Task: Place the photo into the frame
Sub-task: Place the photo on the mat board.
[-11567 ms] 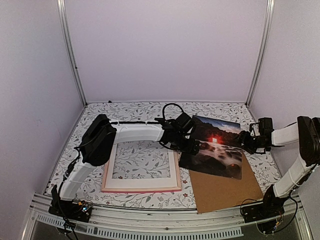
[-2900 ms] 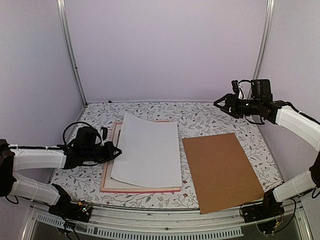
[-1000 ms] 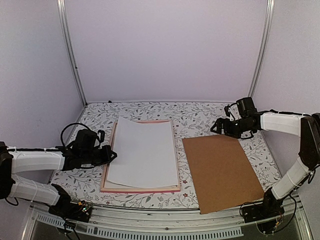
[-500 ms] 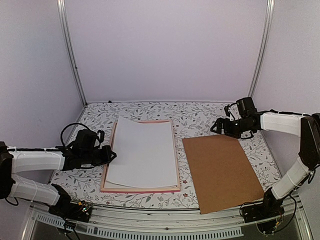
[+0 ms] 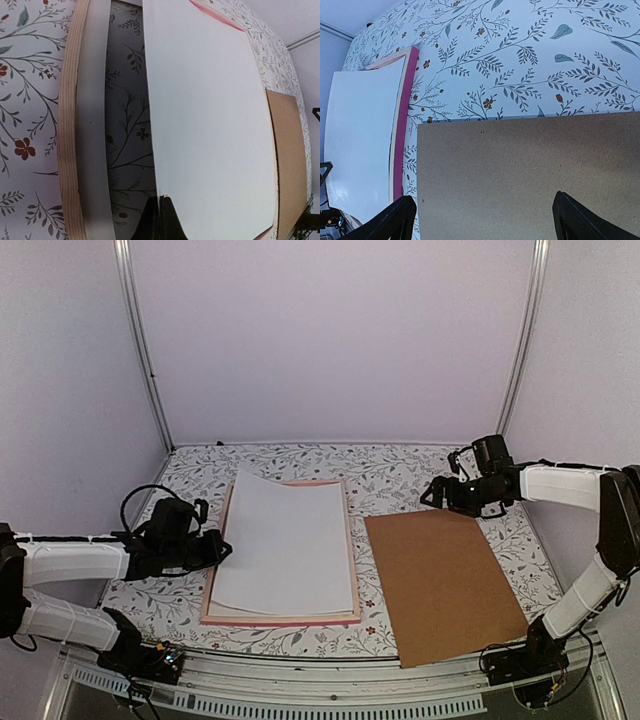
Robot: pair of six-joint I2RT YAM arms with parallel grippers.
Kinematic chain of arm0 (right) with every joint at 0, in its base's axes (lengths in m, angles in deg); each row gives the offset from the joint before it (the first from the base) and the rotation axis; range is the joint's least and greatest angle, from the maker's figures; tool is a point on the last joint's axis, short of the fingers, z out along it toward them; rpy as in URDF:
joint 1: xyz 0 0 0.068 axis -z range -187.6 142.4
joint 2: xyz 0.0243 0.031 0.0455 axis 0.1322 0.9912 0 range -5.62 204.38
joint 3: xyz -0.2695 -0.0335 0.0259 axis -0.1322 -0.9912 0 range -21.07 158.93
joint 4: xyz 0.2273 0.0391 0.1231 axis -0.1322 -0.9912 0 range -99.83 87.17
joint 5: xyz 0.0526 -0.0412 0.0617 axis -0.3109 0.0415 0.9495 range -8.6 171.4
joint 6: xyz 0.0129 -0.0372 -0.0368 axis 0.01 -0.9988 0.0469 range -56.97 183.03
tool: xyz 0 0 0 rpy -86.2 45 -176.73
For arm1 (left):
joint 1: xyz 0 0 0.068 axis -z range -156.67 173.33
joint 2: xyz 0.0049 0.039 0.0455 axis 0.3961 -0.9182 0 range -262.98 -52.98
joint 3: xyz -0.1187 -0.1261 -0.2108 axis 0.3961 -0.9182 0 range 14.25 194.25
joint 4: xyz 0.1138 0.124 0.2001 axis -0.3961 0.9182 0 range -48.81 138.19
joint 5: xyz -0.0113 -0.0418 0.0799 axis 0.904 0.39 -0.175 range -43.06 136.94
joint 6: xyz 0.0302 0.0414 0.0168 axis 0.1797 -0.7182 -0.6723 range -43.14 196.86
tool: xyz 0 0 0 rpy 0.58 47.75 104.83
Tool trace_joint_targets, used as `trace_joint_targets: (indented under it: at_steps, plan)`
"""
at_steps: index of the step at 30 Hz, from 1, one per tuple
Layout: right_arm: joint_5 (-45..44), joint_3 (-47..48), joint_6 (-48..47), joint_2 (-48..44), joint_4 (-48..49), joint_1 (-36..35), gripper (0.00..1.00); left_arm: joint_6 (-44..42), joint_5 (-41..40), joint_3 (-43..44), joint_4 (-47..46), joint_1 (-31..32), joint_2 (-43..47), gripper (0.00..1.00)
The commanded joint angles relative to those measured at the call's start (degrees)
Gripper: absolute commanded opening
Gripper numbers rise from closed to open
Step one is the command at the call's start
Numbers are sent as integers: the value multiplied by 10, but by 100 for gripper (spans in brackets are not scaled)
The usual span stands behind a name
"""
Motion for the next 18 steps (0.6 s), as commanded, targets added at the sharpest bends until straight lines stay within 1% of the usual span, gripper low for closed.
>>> trace_joint_targets:
  at_steps: [1, 18]
  plan:
    - [3, -3, 0, 8, 12, 1, 99, -6, -9, 7, 4, -9, 11, 0]
    - [1, -11, 0, 4, 13, 1, 99, -8, -6, 3, -2, -9, 5, 0]
